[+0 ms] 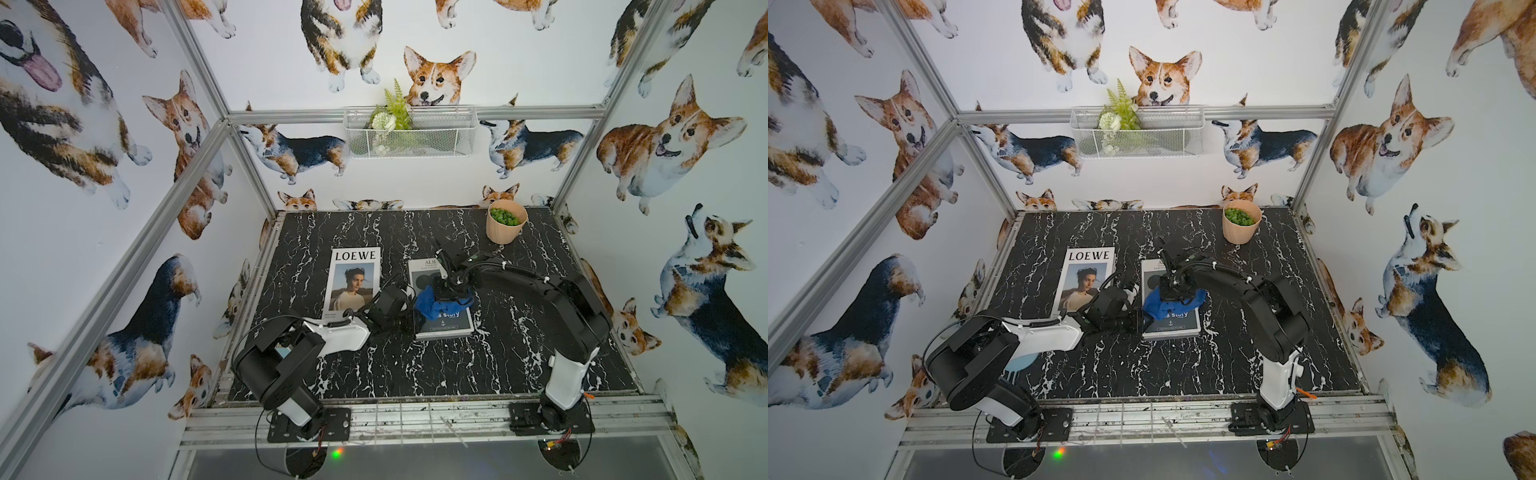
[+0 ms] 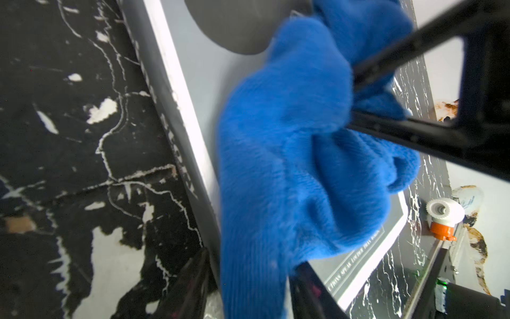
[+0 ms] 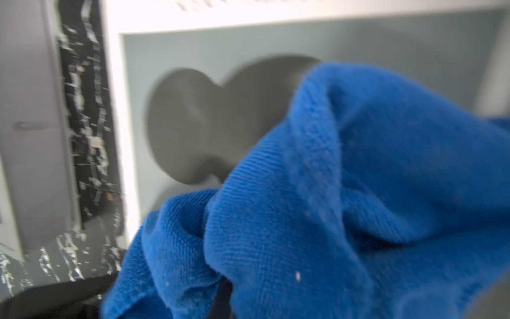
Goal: Wipe the cover of the book
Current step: Wipe the dirt from the cover of the book.
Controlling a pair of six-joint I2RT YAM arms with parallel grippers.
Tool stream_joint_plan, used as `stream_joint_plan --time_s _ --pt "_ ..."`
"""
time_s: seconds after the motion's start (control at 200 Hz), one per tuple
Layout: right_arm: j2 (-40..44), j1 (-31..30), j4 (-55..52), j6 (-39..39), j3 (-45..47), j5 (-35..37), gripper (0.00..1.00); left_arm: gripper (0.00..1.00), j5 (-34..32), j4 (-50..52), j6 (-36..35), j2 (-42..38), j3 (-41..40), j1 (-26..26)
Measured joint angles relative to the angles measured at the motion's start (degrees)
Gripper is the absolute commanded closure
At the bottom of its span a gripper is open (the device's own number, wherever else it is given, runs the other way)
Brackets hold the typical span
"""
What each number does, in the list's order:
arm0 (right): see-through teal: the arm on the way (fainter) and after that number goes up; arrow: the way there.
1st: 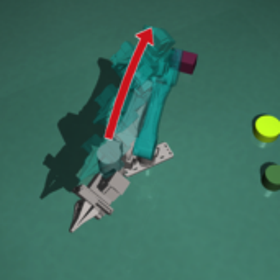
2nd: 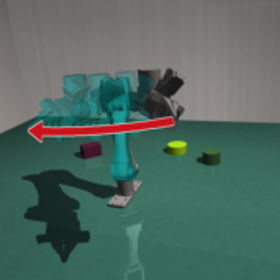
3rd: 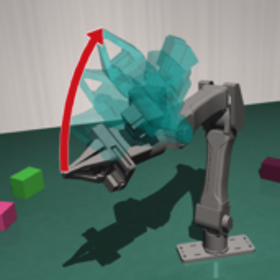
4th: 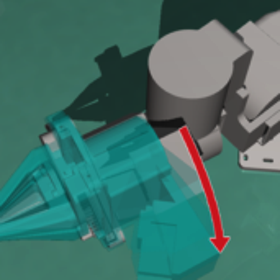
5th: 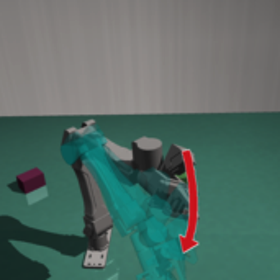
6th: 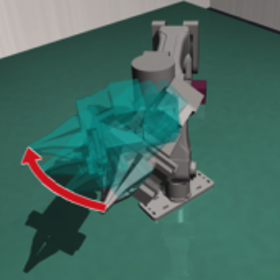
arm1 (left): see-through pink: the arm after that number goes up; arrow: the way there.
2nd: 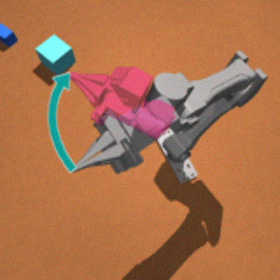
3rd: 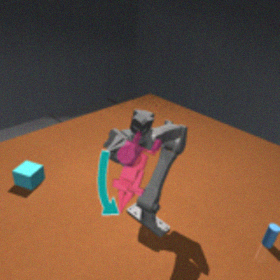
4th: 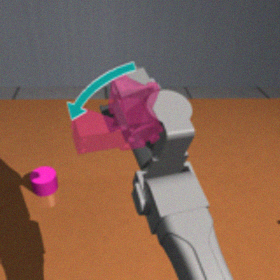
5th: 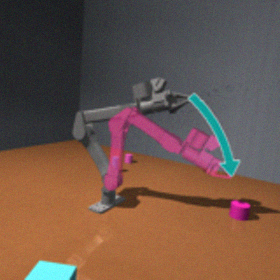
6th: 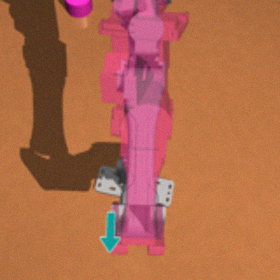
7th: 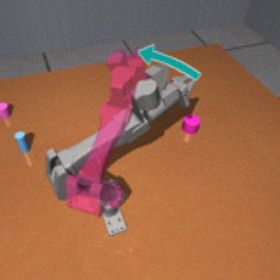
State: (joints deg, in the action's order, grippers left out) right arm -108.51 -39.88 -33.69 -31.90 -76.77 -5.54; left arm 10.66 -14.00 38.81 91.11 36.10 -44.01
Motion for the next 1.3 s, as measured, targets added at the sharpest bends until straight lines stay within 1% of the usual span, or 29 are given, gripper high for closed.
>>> stream_joint_plan --time_s 0.13,0.255,0.39,0.536,0.661,0.776,0.861,1.076,1.191,1.296 --pt "-4.57 -0.61 1.49 0.02 -4.83 -2.32 1.0 0.52 -0.37 -0.11 0.04 -0.39 -0.39 0.0" --pt "-5.9 0.48 0.61 0.44 -6.75 -3.91 1.0 0.52 -0.57 0.09 0.04 -0.66 -0.5 0.0" --pt "-2.97 5.22 2.05 1.7 -3.06 -5.66 1.0 0.52 -1.25 0.15 0.04 -0.72 -0.44 0.02" --pt "1.16 11.5 2.25 2.56 1.51 -4.63 1.0 0.52 -1.77 0.22 0.04 -0.52 -0.2 0.09" --pt "2.21 13.97 1.73 3.39 2.62 -3.78 1.0 0.52 -1.73 0.28 0.02 -0.31 0.02 0.09" --pt "1.79 13.88 1.7 3.32 2.38 -3.76 1.0 0.52 -1.73 0.35 0.02 -0.22 0.11 0.09" --pt "0.33 12.94 0.72 2.67 0.57 -2.97 1.0 0.52 -1.7 0.35 0.02 -0.22 0.11 0.07" --pt "-9.55 7.91 1.55 1.42 -11.54 -3.82 1.0 0.53 -1.84 0.11 0.42 -0.35 -0.15 0.0" --pt "-13.29 7.13 0.22 1.22 -16.65 -4.55 1.0 0.53 -1.9 -0.26 0.5 -0.37 -0.39 0.0" --pt "-14.25 7.26 -1.68 1.29 -18.8 -4.96 1.0 0.53 -1.88 -0.61 0.85 -0.37 -0.55 -0.02"
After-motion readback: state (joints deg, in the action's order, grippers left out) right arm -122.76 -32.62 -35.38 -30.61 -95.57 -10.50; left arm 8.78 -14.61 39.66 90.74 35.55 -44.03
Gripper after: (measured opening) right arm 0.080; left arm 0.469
